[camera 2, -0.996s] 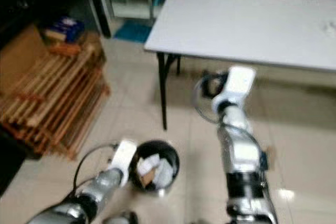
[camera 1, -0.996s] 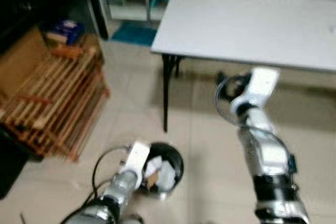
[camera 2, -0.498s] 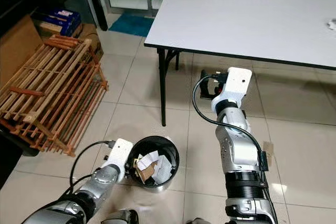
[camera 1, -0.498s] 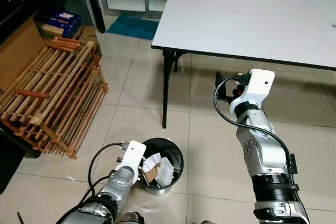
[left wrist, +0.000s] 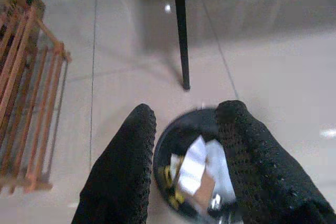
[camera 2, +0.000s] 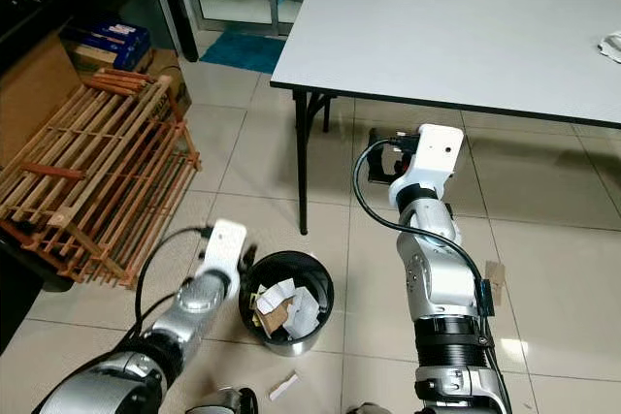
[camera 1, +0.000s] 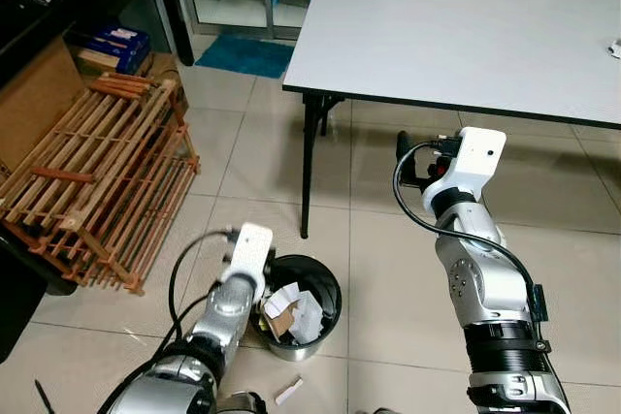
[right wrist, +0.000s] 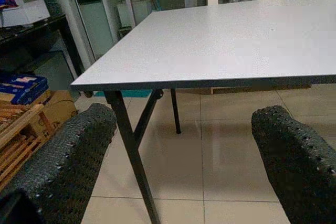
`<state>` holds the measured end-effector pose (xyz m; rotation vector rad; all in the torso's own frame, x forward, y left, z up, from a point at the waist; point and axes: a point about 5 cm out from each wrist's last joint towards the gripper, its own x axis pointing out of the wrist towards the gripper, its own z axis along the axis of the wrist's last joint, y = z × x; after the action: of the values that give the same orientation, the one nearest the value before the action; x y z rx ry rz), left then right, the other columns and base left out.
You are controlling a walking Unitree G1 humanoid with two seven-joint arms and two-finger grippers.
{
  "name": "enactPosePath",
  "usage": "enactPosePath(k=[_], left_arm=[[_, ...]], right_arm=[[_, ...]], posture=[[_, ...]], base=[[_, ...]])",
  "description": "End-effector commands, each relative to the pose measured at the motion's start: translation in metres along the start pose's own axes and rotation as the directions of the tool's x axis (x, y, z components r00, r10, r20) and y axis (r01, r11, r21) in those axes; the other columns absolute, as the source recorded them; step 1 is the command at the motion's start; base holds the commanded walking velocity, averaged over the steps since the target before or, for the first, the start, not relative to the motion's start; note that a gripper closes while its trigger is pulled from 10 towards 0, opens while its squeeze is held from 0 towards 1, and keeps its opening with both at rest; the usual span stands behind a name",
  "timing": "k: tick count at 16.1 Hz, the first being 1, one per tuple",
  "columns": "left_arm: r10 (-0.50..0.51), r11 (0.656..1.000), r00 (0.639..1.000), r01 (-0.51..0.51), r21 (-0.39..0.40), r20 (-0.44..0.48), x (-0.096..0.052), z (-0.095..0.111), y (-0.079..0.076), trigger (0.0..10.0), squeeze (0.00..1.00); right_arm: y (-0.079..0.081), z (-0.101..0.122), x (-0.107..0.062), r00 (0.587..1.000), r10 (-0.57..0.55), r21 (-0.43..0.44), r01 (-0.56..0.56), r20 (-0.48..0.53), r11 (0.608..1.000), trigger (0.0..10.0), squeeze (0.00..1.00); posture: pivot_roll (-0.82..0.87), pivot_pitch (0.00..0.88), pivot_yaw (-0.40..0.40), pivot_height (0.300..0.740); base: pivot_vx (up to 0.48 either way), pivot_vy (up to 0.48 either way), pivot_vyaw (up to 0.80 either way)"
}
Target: Picking trash to rubbish bin
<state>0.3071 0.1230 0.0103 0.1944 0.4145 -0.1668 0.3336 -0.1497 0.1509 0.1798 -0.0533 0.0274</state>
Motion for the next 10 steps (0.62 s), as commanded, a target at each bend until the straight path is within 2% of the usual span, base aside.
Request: enactPosePath(k=[1, 4, 5, 7, 9, 10], left_arm=[[0.001, 1.0, 1.0, -0.001, -0.016, 0.022, 0.001, 0.004, -0.001, 10.0, 0.0], [0.035, 0.998, 0.993, -0.028, -0.065, 0.114, 0.002, 0.02, 0.005, 10.0, 0.0], [0.082, 0.993, 0.975, -0.061, -0.105, 0.206, 0.002, 0.036, 0.014, 10.0, 0.0], [0.118, 0.988, 0.958, -0.086, -0.129, 0.261, 0.002, 0.046, 0.021, 10.0, 0.0], [0.18, 0.98, 0.902, -0.13, -0.15, 0.393, -0.003, 0.07, 0.034, 10.0, 0.0], [0.188, 0.98, 0.885, -0.138, -0.146, 0.425, -0.005, 0.076, 0.036, 10.0, 0.0]], right_arm=[[-0.001, -0.003, -0.001, 1.0, -0.008, 0.006, 0.008, -0.011, 1.0, 10.0, 0.0], [-0.001, -0.004, -0.001, 1.0, -0.009, 0.004, 0.009, -0.015, 1.0, 10.0, 0.0], [-0.002, -0.005, -0.002, 1.0, -0.009, 0.003, 0.009, -0.016, 1.0, 10.0, 0.0], [-0.002, -0.006, -0.002, 1.0, -0.008, 0.002, 0.008, -0.017, 1.0, 10.0, 0.0], [-0.001, -0.007, -0.002, 1.0, -0.007, 0.003, 0.007, -0.018, 1.0, 10.0, 0.0], [-0.001, -0.007, -0.002, 1.0, -0.007, 0.005, 0.007, -0.016, 1.0, 10.0, 0.0]], posture=[[-0.06, 0.098, 0.005, 0.74], [-0.05, 0.091, 0.008, 0.74], [-0.05, 0.084, 0.011, 0.74], [-0.05, 0.079, 0.012, 0.74], [-0.06, 0.066, 0.012, 0.74], [-0.06, 0.065, 0.012, 0.74]], base=[[0.0, 0.0, 0.0], [0.0, 0.0, 0.0], [0.0, 0.0, 0.0], [0.0, 0.0, 0.0], [0.0, 0.0, 0.0], [0.0, 0.0, 0.0]])
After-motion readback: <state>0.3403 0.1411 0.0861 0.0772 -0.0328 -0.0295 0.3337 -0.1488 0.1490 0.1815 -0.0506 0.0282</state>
